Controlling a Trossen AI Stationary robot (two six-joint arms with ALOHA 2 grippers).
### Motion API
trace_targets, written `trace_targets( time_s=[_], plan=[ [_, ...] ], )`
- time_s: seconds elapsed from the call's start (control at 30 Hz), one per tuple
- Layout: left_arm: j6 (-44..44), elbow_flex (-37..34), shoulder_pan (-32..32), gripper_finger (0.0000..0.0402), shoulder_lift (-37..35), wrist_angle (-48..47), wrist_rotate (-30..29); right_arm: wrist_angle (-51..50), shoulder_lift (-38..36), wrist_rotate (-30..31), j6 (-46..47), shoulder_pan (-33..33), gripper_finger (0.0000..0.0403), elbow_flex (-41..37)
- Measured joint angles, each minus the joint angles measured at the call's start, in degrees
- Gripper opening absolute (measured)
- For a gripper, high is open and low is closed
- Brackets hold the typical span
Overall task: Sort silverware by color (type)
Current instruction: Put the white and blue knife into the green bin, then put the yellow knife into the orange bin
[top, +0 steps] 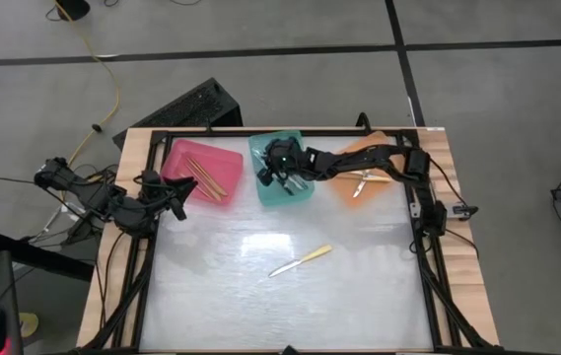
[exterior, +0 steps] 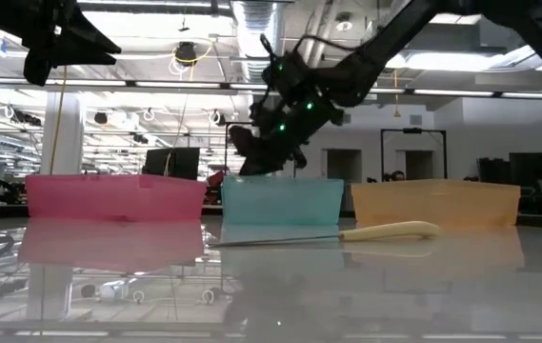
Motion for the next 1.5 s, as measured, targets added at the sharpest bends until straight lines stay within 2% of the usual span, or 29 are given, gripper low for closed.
trace_targets(
  time_s=[0.2, 0.63, 1.07, 1.3, 1.5],
  plan=[
    [-0.6, 0.0, 0.0, 0.0084, 0.0, -0.1, -0.1, 2.6, 3.3, 2.0, 2.7, 1.4, 0.0051, 0.3],
    [0.1, 0.0, 0.0, 0.0084, 0.0, -0.3, -1.5, 3.1, 3.3, 2.6, 3.9, 1.1, 0.0068, 0.3],
    [-0.1, 0.0, 0.0, 0.0084, 0.0, -0.2, -1.5, 3.2, 3.3, 1.8, 3.8, 1.1, 0.0145, 0.7],
    [-0.1, 0.0, 0.0, 0.0084, 0.0, -0.1, -1.4, 1.3, 3.3, -2.7, 3.8, 1.1, 0.0156, 7.5],
    [-0.7, 0.0, 0.0, 0.0084, 0.0, -0.1, 1.3, -8.6, 3.3, -5.8, 1.4, 1.3, 0.015, 21.3]
  ],
)
